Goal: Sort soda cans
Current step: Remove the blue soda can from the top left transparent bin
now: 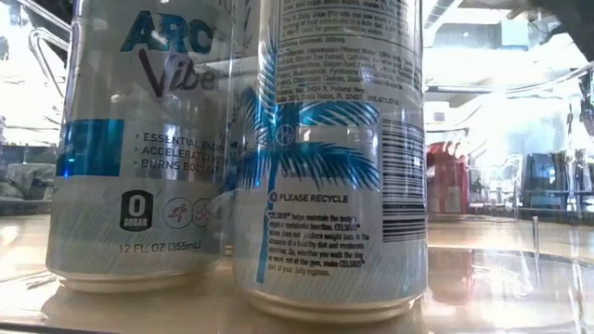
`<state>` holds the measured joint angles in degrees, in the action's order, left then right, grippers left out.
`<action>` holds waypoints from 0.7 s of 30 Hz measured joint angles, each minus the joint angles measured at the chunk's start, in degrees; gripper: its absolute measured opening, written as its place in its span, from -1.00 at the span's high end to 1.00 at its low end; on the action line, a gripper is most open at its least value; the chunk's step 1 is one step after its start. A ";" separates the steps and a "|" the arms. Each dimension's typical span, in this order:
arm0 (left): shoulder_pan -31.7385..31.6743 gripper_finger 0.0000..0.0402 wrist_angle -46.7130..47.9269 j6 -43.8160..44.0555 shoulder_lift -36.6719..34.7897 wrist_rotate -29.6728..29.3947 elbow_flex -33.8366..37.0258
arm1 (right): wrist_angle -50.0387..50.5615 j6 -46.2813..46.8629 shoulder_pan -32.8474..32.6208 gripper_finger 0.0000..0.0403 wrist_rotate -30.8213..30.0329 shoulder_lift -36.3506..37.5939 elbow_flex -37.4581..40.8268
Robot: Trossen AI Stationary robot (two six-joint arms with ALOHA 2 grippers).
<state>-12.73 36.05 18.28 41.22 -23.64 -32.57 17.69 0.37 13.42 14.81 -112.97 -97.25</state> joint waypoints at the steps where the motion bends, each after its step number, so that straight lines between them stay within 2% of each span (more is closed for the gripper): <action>1: -0.04 -0.48 0.67 -0.04 -0.53 -0.01 -0.27 | 0.09 0.73 0.06 -0.44 -0.08 -1.49 -1.18; 9: 0.09 -0.63 1.24 -0.76 -6.35 0.49 -2.10 | 10.68 4.05 1.35 -0.44 -0.13 -10.40 -11.28; 14: 0.12 -0.64 -2.89 -5.88 -9.56 1.37 -2.10 | 13.95 1.96 1.39 -0.44 -0.06 -7.91 -10.82; 21: 1.46 -0.64 -11.26 -13.56 -7.14 8.60 -2.17 | 21.95 -0.42 1.73 -0.44 -0.03 -3.94 -10.57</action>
<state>-11.27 24.79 4.72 34.08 -15.04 -34.74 39.63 -0.05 15.16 14.77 -116.91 -107.82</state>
